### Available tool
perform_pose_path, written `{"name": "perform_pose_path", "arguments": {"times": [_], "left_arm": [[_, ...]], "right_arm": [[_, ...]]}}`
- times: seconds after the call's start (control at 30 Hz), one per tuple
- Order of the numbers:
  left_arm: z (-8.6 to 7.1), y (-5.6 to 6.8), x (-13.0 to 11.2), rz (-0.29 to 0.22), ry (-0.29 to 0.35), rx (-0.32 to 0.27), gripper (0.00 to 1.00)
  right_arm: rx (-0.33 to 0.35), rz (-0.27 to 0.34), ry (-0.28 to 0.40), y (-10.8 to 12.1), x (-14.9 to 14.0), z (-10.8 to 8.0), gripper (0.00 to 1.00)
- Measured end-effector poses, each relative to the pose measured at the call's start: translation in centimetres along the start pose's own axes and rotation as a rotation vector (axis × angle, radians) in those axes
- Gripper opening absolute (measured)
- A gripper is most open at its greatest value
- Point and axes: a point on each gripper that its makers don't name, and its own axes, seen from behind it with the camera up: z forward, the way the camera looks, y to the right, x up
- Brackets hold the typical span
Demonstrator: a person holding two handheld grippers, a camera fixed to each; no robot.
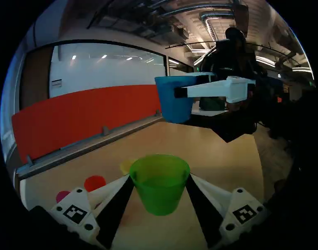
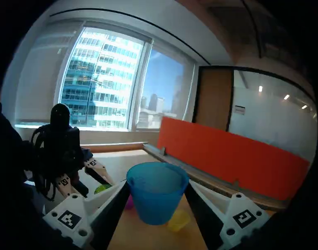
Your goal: Pour water
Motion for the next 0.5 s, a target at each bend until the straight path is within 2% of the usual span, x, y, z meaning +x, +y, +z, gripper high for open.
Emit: {"name": "perform_pose_path", "arguments": {"times": [0.27, 0.5], "left_arm": [[1.1, 0.0, -2.5, 0.001, -0.092, -0.016, 0.85], [2.0, 0.0, -4.6, 0.029, -0.176, -0.031, 0.85]], "right_arm": [[0.038, 0.032, -0.075, 0.1, -4.5, 0.3, 0.91], [0.089, 0.043, -0.140, -0.4, -7.9, 0.7, 0.92]]}}
